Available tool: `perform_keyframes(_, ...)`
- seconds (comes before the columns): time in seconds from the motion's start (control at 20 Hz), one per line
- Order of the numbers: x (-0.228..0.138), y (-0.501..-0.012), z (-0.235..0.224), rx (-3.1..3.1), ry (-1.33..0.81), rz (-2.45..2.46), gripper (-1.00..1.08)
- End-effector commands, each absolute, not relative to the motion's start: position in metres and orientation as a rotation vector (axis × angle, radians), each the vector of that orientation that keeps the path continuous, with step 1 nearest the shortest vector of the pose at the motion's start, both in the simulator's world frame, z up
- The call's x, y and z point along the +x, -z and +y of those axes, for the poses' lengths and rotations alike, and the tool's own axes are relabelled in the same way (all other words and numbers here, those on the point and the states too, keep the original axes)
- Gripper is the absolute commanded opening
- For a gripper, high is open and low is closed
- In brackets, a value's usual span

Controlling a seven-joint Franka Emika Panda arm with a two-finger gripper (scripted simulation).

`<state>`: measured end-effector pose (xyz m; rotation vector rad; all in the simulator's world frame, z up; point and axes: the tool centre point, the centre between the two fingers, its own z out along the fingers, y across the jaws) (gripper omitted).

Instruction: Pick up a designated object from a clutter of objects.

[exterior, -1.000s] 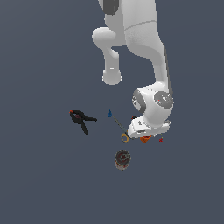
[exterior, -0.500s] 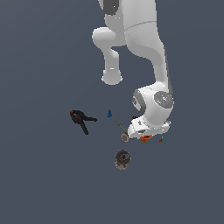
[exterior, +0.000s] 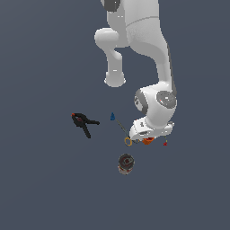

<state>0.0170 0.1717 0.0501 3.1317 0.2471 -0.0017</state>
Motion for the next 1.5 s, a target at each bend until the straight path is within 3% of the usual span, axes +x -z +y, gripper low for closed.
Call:
perform_keyframes(0.0, 0.016, -0.059, 0.165, 3.132, -0.001, 0.246, -1.00)
perform_keyframes(0.45, 0.004, -0.115, 0.122, 3.131, -0.001, 0.246, -1.00)
perform_keyframes(1.45, -0.029, -0.302, -0.020, 3.136, -0.001, 0.247, -1.00)
